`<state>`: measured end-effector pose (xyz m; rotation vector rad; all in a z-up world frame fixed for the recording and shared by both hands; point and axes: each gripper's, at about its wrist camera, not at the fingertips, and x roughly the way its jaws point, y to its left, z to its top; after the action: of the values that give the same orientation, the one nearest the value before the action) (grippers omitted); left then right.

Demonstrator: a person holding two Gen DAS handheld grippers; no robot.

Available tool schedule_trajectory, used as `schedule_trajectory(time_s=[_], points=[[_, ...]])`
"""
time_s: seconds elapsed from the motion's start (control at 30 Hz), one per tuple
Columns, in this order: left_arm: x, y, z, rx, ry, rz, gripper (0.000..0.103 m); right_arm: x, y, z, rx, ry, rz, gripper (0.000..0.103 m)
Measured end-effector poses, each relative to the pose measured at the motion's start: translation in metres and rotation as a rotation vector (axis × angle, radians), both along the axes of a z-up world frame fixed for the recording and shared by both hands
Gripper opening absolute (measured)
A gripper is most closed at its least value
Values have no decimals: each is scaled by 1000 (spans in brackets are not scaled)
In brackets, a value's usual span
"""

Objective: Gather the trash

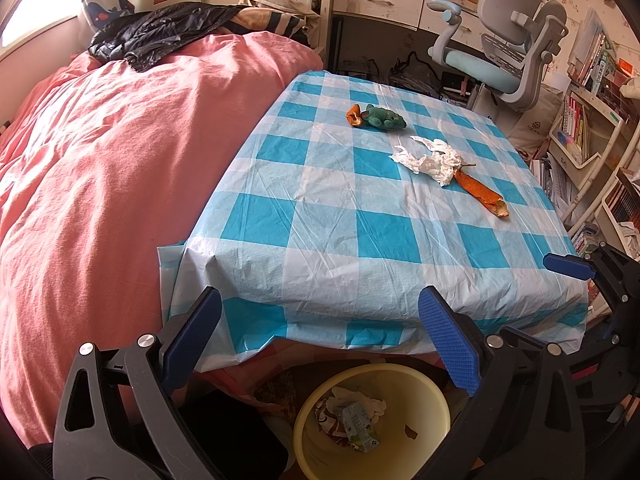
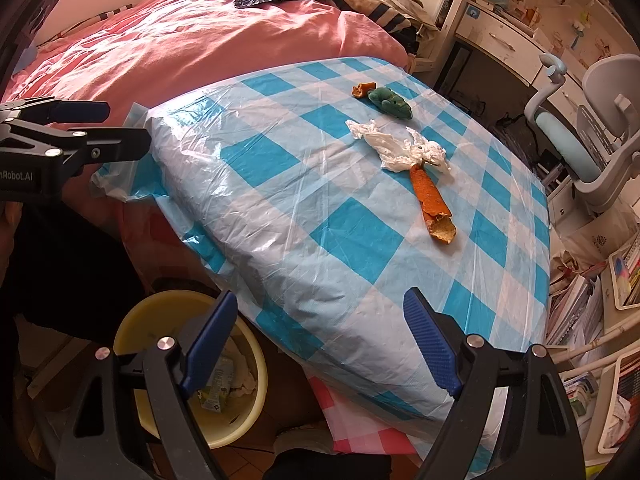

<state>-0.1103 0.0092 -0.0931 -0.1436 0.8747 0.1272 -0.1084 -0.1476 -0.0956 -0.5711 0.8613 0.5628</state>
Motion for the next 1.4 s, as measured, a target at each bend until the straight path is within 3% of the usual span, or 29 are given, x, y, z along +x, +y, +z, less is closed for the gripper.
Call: schedule_trajectory(time_s=[0.9,1.4], points=[[3,0,-1,-11,5,3,95,1,0,2,6,-14,0,82],[44,4,19,-6,-25,5,95,34,-35,27,112,-83,-164,85]])
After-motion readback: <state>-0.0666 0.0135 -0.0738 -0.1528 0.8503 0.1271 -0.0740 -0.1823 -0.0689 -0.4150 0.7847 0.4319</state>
